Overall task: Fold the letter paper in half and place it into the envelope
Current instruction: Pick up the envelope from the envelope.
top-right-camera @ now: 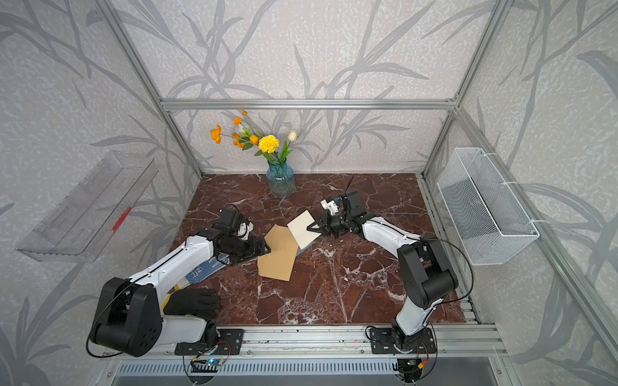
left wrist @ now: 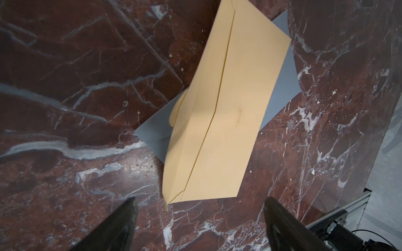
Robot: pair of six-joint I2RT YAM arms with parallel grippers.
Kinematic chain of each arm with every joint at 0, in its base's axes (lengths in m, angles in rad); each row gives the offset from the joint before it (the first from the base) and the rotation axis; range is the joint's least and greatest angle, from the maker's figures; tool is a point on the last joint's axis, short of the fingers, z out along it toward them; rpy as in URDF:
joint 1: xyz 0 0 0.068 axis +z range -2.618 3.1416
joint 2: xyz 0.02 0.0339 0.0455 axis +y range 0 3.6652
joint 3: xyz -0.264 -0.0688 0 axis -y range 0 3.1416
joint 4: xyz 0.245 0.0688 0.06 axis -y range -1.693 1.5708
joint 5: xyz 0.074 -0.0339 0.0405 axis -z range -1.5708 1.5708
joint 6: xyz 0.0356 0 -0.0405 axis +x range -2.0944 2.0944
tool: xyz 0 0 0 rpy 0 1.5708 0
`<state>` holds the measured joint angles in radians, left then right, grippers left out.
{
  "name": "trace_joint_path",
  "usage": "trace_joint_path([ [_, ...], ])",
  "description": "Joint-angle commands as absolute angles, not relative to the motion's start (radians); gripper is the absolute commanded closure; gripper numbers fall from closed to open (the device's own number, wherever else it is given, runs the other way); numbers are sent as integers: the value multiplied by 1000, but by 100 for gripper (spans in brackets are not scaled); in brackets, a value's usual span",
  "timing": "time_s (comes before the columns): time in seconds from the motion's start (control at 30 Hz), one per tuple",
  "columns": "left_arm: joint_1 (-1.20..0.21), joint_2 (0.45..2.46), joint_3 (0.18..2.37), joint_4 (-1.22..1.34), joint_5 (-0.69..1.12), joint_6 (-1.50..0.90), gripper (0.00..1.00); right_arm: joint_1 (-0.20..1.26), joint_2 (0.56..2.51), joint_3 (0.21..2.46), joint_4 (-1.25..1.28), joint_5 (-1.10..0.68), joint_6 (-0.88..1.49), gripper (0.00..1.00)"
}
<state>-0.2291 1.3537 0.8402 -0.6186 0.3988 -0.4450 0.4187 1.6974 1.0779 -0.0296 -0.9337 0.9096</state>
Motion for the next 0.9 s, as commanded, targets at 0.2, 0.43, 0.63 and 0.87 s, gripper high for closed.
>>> trace_joint_path([
  [0.2,-214,1446,833,-515,369,-413,34,396,1661,1072,-34,-945,891,100],
  [0.43,-193,1522,861,-481,365,-399,36,378,1635,1042,-21,-948,902,100],
  [0.63,-176,1572,867,-430,401,-415,61,377,1623,1037,-39,-949,894,100],
  [0.87,-170,1593,879,-395,475,-421,100,382,1606,1048,-116,-910,865,100],
])
